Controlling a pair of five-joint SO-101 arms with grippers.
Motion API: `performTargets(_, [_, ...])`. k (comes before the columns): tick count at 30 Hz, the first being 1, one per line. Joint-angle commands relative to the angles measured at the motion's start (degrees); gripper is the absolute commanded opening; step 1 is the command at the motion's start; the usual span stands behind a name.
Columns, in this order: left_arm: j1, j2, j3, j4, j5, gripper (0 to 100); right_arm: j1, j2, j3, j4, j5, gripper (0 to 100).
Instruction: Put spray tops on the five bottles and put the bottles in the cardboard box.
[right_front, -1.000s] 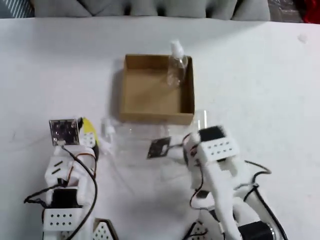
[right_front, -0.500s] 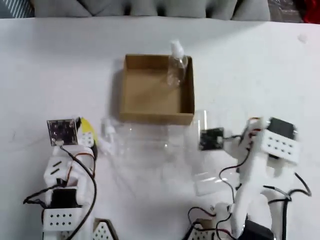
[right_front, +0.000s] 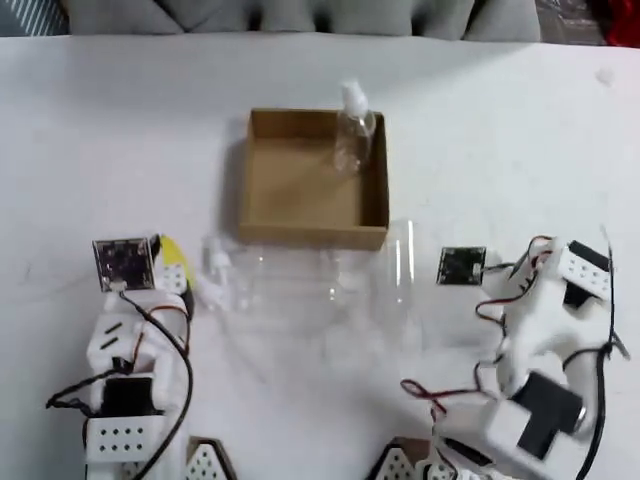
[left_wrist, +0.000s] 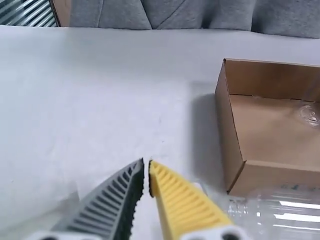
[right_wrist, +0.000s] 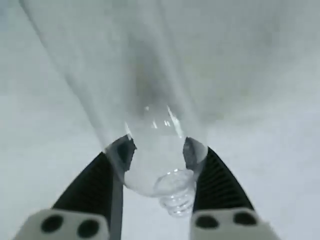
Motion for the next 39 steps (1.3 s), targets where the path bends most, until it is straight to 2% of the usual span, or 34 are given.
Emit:
performTargets(1, [-0.40,-0.57,-0.35,-1.58,-0.79,2,1.27,3.21,-2.02,-8.40,-0.53,5.7])
performTargets(6, [-0.40,-0.57,-0.35,-1.58,-0.79,2,1.54,3.74,-2.02,-9.98,-2.99,29.5])
performTargets(8, [-0.40,-0.57,-0.35,-1.67,-0.79,2,1.10,2.51,-2.90,-9.71,-5.63,34.6])
performTargets(12, [-0.40,-0.57,-0.35,-1.67,-0.79,2,0.48,-0.57,-6.95,-6.73,-13.01,34.8])
performTargets(18, [-0.40,-0.57,-0.35,-1.58,-0.79,2,0.48,-6.64,-12.31,5.67,-22.51,34.8])
performTargets(21, [-0.40,-0.57,-0.35,-1.58,-0.79,2,0.48,-10.24,-12.75,11.03,-29.63,34.7])
performTargets(24, [-0.40,-0.57,-0.35,-1.49,-0.79,2,0.57,-13.58,-12.48,16.66,-44.13,28.3])
performTargets(27, [-0.40,-0.57,-0.35,-1.49,-0.79,2,0.22,-15.16,-12.13,20.35,-65.67,14.3])
performTargets(29, [-0.40,-0.57,-0.35,-1.49,-0.79,2,0.13,-15.69,-11.52,20.18,-79.74,8.4])
performTargets(36, [-0.40,-0.57,-0.35,-1.41,-0.79,2,-2.95,-17.27,-11.25,17.54,-118.24,14.0])
performTargets(39, [-0.40,-0.57,-0.35,-1.41,-0.79,2,-4.44,-17.01,-10.46,14.37,-128.35,16.6])
